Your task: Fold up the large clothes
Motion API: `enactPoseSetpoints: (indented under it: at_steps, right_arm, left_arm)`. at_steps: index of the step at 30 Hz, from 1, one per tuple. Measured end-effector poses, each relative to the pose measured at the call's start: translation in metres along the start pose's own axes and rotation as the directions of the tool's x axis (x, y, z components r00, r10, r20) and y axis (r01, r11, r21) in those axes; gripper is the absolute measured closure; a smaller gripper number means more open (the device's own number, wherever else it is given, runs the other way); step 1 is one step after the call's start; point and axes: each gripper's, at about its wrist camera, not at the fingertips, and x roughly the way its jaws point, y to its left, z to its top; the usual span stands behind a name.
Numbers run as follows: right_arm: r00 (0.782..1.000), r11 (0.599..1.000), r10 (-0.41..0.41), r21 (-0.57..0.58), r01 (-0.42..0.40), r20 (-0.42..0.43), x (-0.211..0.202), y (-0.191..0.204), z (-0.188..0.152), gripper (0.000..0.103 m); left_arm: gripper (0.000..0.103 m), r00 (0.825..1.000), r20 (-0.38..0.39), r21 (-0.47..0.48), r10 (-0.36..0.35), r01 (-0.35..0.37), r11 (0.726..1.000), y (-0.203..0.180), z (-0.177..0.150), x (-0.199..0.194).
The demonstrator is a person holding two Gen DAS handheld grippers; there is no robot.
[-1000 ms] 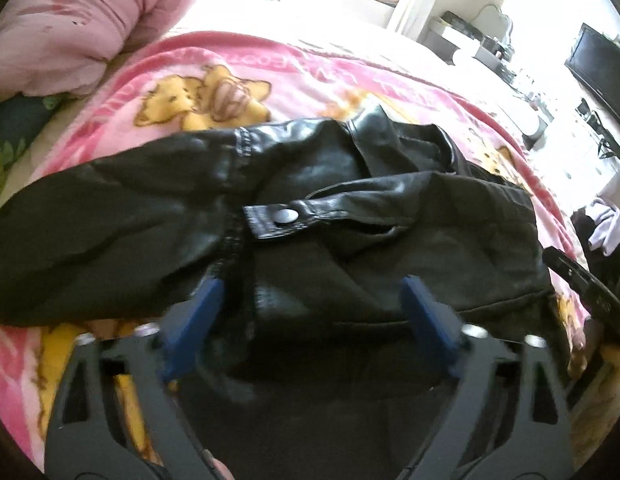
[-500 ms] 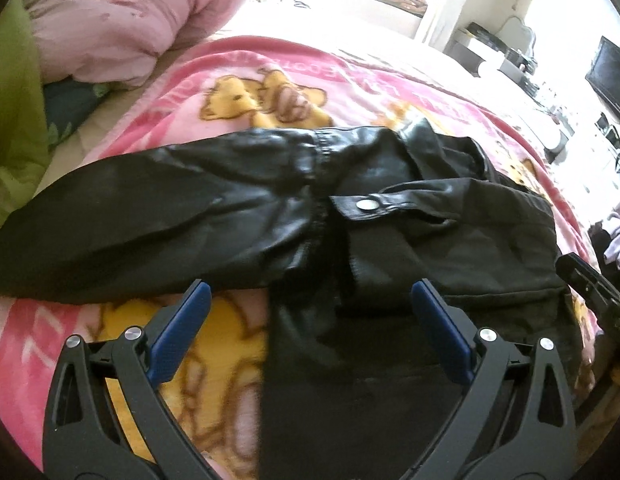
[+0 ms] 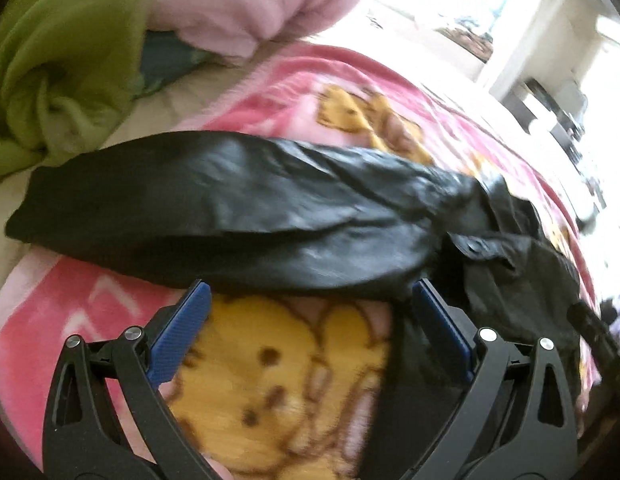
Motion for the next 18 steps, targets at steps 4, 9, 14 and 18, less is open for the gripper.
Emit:
enactPoseSetpoints:
  at_steps: [4, 9, 14, 18]
  right_arm:
    - [1.0, 0.999, 0.01, -0.032, -0.01, -0.006, 0.007, 0.023, 0.003, 0.004]
    - [1.0, 0.997, 0.03, -0.077, -0.03, 0.0, 0.013, 0.053, 0.007, 0.004]
    - [0.998, 0.992, 0.056, -0.115, -0.057, -0.01, 0.024, 0.082, 0.01, 0.004]
    - [0.997, 0.988, 0.068, -0.136, -0.07, -0.024, 0.032, 0.099, 0.009, 0.004]
  left_arm:
    - [0.009, 1.0, 0.022, -0.042, 0.021, -0.02, 0.999, 0.02, 0.005, -0.006]
    - [0.009, 0.996, 0.038, -0.089, 0.081, -0.078, 0.993, 0.044, 0.01, -0.007]
    - [0.009, 0.983, 0.053, -0.122, 0.177, -0.169, 0.978, 0.064, 0.015, -0.008]
    - [0.009, 0.975, 0.065, -0.165, 0.211, -0.198, 0.966, 0.08, 0.019, -0.012]
